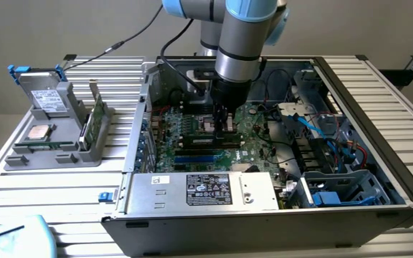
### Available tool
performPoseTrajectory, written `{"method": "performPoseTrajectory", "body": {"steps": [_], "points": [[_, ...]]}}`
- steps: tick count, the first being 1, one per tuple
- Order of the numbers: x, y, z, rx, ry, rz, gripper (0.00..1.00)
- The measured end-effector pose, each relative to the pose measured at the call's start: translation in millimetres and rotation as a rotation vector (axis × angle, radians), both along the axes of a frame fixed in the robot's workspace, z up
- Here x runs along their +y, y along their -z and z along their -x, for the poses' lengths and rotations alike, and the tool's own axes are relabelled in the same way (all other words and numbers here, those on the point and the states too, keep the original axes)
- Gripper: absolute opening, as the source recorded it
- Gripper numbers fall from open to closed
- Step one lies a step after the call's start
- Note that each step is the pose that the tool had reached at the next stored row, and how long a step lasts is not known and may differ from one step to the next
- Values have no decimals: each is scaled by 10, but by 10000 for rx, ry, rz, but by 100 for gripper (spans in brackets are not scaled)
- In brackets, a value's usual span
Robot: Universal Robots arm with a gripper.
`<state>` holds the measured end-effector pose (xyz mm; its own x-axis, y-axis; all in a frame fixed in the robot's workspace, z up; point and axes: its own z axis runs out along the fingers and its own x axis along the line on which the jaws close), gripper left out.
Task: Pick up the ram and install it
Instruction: 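Insert the ram into the slot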
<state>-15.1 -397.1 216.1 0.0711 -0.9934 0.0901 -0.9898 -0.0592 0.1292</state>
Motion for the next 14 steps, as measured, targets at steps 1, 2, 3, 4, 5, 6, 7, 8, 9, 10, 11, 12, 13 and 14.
{"method": "performPoseTrajectory", "body": {"steps": [1,2,3,4,5,6,7,8,9,10,11,12,13,14], "points": [[0,3,0,0,0,0,14],[0,5,0,1,0,1,14],[0,6,0,1,0,3,14],[0,7,0,1,0,3,14],[0,9,0,1,3,3,14],[0,11,0,3,15,-2,14],[0,12,0,0,39,-3,14],[1,12,0,0,66,-1,14],[0,13,0,0,92,0,14],[1,13,0,0,118,-1,14],[1,14,0,0,139,-2,14],[0,14,0,1,157,-2,14],[0,14,0,3,175,0,14],[0,15,0,3,191,-1,14]]}}
